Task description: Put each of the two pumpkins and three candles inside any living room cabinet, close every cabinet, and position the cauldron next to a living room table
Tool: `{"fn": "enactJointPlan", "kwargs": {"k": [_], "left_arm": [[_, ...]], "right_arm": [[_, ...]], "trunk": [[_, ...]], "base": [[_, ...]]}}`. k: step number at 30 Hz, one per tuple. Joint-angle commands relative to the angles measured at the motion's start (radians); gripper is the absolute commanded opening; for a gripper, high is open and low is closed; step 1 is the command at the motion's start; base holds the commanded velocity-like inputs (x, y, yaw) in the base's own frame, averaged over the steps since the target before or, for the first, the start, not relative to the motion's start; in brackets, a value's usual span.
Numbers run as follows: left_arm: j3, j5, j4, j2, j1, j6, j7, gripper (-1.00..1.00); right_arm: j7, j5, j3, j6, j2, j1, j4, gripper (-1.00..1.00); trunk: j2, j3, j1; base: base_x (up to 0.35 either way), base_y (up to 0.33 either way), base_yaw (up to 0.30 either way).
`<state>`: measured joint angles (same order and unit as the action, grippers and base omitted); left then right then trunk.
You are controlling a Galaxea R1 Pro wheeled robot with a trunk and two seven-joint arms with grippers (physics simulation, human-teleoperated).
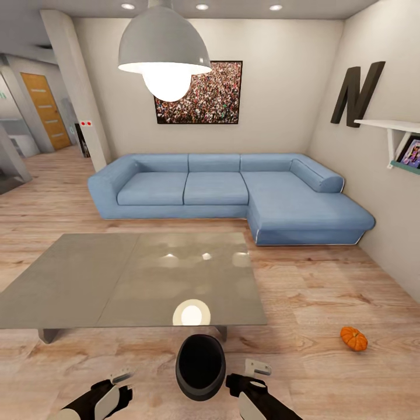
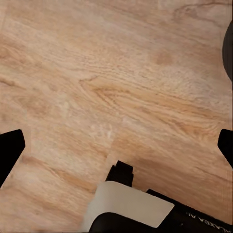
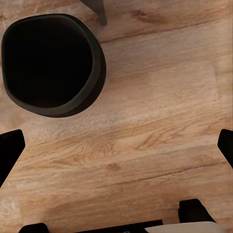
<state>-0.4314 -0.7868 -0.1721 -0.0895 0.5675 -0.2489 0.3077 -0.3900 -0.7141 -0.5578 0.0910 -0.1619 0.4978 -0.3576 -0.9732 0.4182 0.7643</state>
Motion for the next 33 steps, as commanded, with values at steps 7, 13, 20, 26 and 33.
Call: {"fn": "enactJointPlan", "kwargs": {"k": [7, 13, 20, 26, 33], "left_arm": [[-0.007, -0.032, -0.004, -0.006, 0.0, 0.027, 0.073, 1.0], [-0.008, -0.037, -0.004, -0.004, 0.0, 0.035, 0.074, 1.0], [-0.01, -0.038, -0.003, -0.003, 0.0, 0.06, 0.071, 1.0], [-0.009, -0.039, -0.003, -0.005, 0.0, 0.062, 0.068, 1.0], [-0.01, -0.039, -0.003, -0.004, 0.0, 0.063, 0.067, 1.0]], "right_arm": [[-0.009, -0.004, -0.008, 0.006, 0.001, 0.001, -0.002, 1.0], [-0.009, -0.004, -0.008, 0.004, 0.0, 0.001, -0.002, 1.0], [-0.006, -0.004, -0.008, 0.004, 0.001, 0.001, -0.001, 1.0], [-0.001, -0.005, -0.008, 0.004, 0.002, 0.001, -0.003, 1.0], [0.002, -0.005, -0.01, 0.003, 0.003, 0.001, -0.003, 1.0]], "trunk": [[-0.001, 0.001, 0.0], [-0.001, 0.001, 0.0], [-0.001, 0.001, 0.0], [-0.001, 0.001, 0.0], [-0.001, 0.001, 0.0]], "base": [[0.0, 0.0, 0.0], [0.0, 0.0, 0.0], [-0.066, 0.023, 0.0], [-0.271, 0.106, 0.0], [-0.129, 0.049, 0.0]]}}
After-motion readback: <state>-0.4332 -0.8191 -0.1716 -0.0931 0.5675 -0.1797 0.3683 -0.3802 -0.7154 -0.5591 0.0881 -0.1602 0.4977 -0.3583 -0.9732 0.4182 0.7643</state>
